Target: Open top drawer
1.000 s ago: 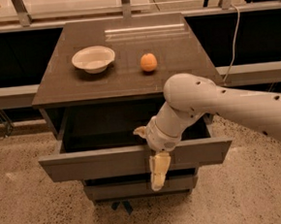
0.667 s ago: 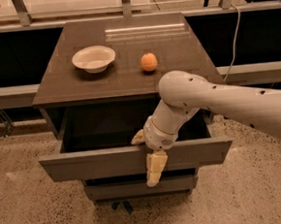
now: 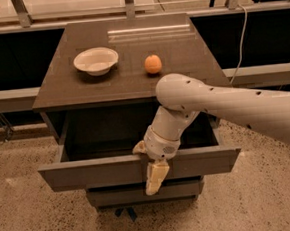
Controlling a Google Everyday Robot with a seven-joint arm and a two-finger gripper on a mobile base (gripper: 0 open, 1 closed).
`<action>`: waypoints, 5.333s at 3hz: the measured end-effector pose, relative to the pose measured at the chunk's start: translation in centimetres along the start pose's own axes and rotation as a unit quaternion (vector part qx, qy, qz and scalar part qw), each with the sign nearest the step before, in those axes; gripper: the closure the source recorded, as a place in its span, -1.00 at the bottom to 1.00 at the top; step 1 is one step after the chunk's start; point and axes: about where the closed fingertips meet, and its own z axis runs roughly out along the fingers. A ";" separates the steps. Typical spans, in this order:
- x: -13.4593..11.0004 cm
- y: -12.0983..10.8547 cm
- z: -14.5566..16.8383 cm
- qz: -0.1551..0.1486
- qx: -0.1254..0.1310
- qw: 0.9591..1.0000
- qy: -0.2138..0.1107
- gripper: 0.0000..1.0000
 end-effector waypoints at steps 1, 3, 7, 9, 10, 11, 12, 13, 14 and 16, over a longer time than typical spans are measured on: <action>-0.1 0.1 0.1 0.000 -0.003 1.000 0.000 -0.24; -1.7 3.6 -2.1 -0.004 -0.002 1.000 -0.014 -0.58; 0.4 -0.2 -6.9 0.038 0.134 0.990 -0.002 -0.19; 2.1 -6.7 -4.5 0.072 0.174 0.982 -0.031 0.74; 2.9 -8.8 -1.5 0.087 0.187 0.977 -0.058 1.00; 2.9 -9.1 1.1 0.077 0.201 0.973 -0.079 1.00; 1.5 -9.1 2.8 0.017 0.208 0.972 -0.104 1.00; 0.0 -7.8 3.3 -0.040 0.192 0.974 -0.112 1.00; -1.2 -5.0 3.1 -0.080 0.174 0.974 -0.123 1.00; -2.2 -1.9 3.1 -0.090 0.159 0.971 -0.152 1.00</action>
Offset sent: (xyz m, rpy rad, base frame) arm -0.0934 -0.0009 0.0783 0.0672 0.1109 0.0414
